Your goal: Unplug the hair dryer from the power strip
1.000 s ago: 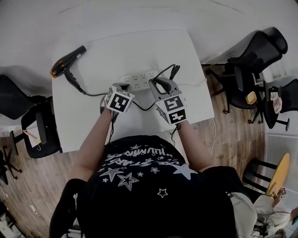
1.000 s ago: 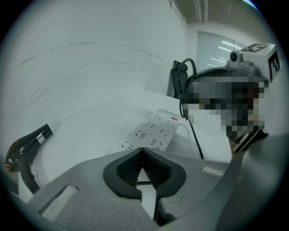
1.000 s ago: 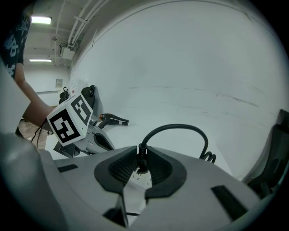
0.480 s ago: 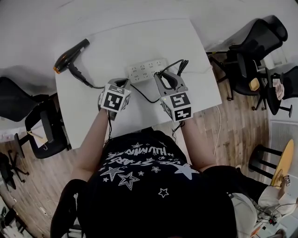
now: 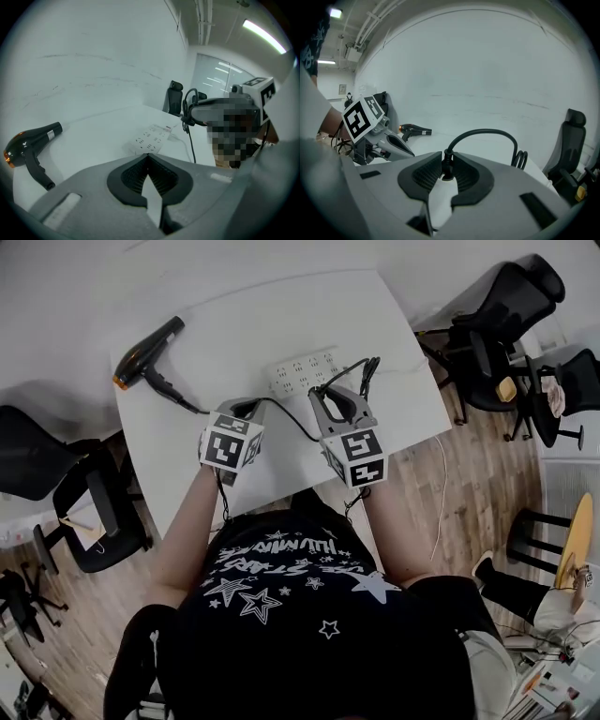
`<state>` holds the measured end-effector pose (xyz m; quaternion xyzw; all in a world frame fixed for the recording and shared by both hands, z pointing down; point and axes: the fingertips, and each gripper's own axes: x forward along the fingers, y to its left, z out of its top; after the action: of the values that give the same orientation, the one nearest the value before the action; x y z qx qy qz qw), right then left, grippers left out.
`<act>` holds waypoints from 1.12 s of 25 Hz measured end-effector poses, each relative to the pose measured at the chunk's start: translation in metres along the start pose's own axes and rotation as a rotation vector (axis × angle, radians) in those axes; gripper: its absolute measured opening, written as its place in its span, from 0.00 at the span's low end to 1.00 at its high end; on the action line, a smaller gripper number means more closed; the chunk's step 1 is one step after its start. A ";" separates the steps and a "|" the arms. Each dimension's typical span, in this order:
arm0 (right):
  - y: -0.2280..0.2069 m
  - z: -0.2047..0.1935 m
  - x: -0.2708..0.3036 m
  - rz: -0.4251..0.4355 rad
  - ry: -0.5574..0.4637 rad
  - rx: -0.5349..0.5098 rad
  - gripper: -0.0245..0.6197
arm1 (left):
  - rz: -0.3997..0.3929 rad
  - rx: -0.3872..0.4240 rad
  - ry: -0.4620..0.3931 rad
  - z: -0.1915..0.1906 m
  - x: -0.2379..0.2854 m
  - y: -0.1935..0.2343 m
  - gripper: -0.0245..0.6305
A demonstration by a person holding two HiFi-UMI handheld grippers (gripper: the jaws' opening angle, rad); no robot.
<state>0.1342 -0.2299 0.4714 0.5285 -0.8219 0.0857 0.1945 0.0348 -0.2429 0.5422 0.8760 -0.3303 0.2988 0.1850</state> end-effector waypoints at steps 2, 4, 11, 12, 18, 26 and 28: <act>0.010 -0.002 -0.002 -0.008 0.003 -0.004 0.16 | -0.015 -0.004 -0.016 -0.003 -0.009 0.000 0.05; 0.020 -0.003 -0.005 -0.018 0.008 -0.004 0.16 | -0.029 -0.009 -0.034 -0.007 -0.018 0.000 0.05; 0.056 -0.008 -0.021 -0.075 0.010 0.017 0.17 | -0.083 -0.017 -0.071 -0.027 -0.053 -0.002 0.05; 0.062 -0.008 -0.024 -0.081 0.010 0.017 0.17 | -0.090 -0.014 -0.074 -0.030 -0.058 -0.002 0.05; 0.095 -0.013 -0.037 -0.106 0.018 0.008 0.17 | -0.125 -0.020 -0.100 -0.047 -0.089 -0.003 0.05; 0.130 -0.013 -0.050 -0.173 0.010 0.047 0.17 | -0.173 -0.031 -0.135 -0.069 -0.124 0.007 0.05; 0.136 -0.015 -0.055 -0.206 0.007 0.071 0.17 | -0.194 -0.030 -0.139 -0.074 -0.132 0.008 0.05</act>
<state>0.0351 -0.1209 0.4708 0.6165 -0.7589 0.0963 0.1863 -0.0798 -0.1477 0.5141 0.9196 -0.2603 0.2129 0.2029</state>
